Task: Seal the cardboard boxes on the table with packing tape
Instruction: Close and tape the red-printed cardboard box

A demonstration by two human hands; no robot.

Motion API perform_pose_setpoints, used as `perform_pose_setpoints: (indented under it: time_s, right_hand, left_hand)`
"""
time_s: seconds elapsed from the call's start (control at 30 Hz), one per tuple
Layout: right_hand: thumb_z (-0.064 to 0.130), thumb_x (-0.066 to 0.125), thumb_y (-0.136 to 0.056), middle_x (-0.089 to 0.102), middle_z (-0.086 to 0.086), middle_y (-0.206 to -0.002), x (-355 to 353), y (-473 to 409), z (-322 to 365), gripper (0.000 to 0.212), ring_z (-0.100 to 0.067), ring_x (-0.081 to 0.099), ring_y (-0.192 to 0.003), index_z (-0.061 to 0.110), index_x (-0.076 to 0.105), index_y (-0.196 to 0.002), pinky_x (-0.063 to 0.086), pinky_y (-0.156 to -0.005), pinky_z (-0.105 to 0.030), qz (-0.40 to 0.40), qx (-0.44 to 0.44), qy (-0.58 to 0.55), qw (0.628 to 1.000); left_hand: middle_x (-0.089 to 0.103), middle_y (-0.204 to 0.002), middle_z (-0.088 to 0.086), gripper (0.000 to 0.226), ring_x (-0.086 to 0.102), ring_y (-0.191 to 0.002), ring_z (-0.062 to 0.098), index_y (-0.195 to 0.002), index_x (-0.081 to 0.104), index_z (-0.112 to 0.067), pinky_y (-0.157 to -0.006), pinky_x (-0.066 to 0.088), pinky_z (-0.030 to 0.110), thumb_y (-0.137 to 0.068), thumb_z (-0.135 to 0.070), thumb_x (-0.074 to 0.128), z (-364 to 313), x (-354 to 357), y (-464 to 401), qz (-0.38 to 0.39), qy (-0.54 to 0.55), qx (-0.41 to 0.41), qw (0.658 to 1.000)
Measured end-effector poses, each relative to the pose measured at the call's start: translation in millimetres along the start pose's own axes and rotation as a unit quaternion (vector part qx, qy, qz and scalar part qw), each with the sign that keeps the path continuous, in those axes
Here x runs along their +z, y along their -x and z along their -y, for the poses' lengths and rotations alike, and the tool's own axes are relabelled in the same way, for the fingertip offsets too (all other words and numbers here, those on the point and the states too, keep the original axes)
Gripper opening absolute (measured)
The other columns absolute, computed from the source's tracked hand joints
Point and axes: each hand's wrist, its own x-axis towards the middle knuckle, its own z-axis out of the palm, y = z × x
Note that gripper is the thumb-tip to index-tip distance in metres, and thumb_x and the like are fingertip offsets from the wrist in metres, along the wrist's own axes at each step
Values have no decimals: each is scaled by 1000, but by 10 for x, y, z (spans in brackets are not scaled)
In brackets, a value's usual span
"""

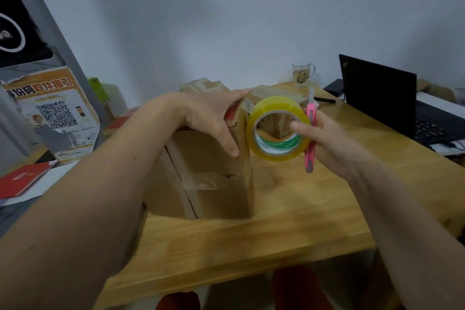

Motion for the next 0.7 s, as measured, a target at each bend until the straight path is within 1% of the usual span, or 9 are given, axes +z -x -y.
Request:
perform_pose_setpoints:
  time_s: [0.07, 0.17, 0.23, 0.33, 0.4, 0.47, 0.53, 0.63, 0.7]
  right_hand:
    - [34, 87, -60, 57, -7, -91, 9, -28, -31, 73, -19, 51, -72, 2, 57, -119, 44, -70, -31, -36, 35, 43, 998]
    - [23, 75, -81, 54, -11, -94, 114, -114, 16, 44, -15, 42, -62, 2, 58, -115, 42, -59, -28, -92, 57, 42, 993]
    - [23, 68, -88, 55, -11, -96, 260, -207, 176, 28, -14, 44, -59, 10, 61, -112, 41, -52, -26, -114, 39, 21, 992]
    - [29, 63, -92, 63, -5, -102, 472, -381, 526, 27, -16, 52, -70, 17, 59, -117, 39, -51, -27, -168, -6, 17, 986]
    - [28, 61, -93, 63, -5, -104, 618, -477, 781, 23, -19, 56, -78, 17, 59, -114, 36, -50, -25, -180, -48, 20, 982]
    - [26, 63, -92, 65, -10, -99, 786, -558, 1002, 17, -17, 59, -74, 15, 60, -105, 35, -45, -22, -175, -93, 28, 980]
    - [26, 66, -89, 66, -11, -93, 970, -640, 1172, 17, -18, 61, -71, 11, 62, -96, 44, -45, -21, -181, -130, 75, 972]
    - [24, 69, -85, 61, -12, -84, 1174, -682, 1255, 25, -25, 58, -75, 1, 63, -92, 54, -71, -40, -184, -155, 178, 954]
    - [22, 71, -85, 62, -11, -81, 1214, -660, 1137, 28, -24, 57, -74, -3, 64, -96, 52, -73, -44, -158, -140, 211, 954]
  left_hand:
    - [38, -144, -17, 125, 39, -125, 6, -158, 15, -27, -97, 28, 17, -60, -37, 92, -10, 94, -4, -70, -10, 5, 997]
    - [40, -152, -2, 124, 40, -134, 15, -158, 19, -23, -104, 30, 23, -60, -41, 93, -5, 159, 45, -158, -2, 9, 987]
    - [51, -138, 8, 131, 46, -128, 26, -157, 20, -22, -105, 39, 36, -52, -53, 92, -26, 126, 103, -212, -13, -2, 977]
    - [52, -120, 13, 135, 49, -117, 32, -157, 21, -24, -102, 43, 48, -43, -71, 75, -60, 52, 181, -329, -17, -11, 944]
    - [49, -120, 5, 130, 46, -118, 27, -155, 24, -26, -104, 41, 44, -44, -76, 69, -77, 75, 211, -427, 19, -12, 904]
    - [42, -117, 0, 122, 43, -119, 21, -153, 27, -28, -104, 38, 32, -48, -74, 68, -139, 199, 196, -525, 88, -19, 846]
    - [36, -114, -4, 116, 39, -120, 18, -153, 26, -27, -103, 35, 29, -54, -70, 70, -227, 370, 134, -604, 153, -29, 781]
    - [32, -118, -4, 119, 33, -118, 17, -155, 19, -21, -106, 34, 36, -60, -64, 76, -357, 667, 43, -670, 186, -73, 715]
    - [36, -126, 3, 124, 31, -119, 19, -155, 16, -17, -104, 28, 34, -59, -63, 79, -415, 898, 15, -674, 190, -121, 703]
